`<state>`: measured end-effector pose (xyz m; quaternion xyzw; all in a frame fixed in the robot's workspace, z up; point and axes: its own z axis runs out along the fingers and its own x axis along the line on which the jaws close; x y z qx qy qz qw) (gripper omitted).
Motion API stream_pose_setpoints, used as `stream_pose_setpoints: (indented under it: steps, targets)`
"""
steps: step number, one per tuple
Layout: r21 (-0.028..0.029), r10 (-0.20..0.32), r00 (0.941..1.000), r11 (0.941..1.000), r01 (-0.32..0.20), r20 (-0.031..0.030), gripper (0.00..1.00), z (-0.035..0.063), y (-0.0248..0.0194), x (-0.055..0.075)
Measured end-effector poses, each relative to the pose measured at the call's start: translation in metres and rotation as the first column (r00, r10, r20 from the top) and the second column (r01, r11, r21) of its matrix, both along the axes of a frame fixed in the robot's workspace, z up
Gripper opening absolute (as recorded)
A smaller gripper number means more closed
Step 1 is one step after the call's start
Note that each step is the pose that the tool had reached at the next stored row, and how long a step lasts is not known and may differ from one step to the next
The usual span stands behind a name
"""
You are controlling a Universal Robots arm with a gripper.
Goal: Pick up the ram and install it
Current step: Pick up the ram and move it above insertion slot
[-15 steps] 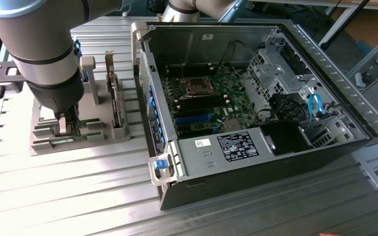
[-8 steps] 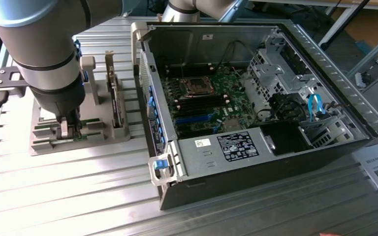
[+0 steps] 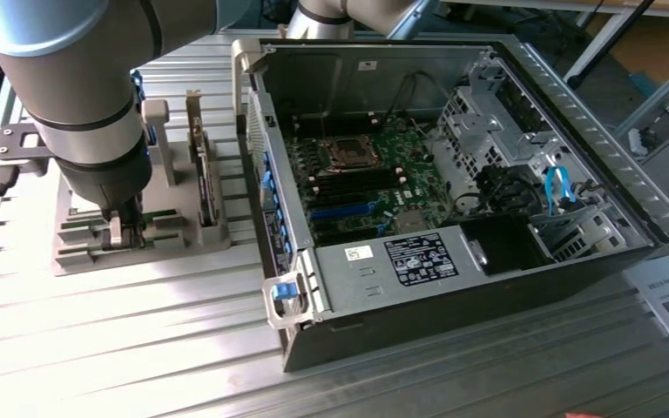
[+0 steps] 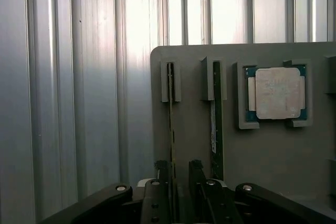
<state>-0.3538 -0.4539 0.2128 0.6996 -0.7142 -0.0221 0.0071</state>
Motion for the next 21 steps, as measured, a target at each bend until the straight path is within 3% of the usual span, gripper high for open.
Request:
stream_pose_setpoints:
  steps: [8,21]
  targets:
    - [0.0001,0.0,1.0,1.0,0.0,0.0001,0.3,-0.0005,-0.0029,0.0]
    - [0.0001,0.0,1.0,1.0,0.0,0.0002,0.3,-0.0024,-0.003,0.0]
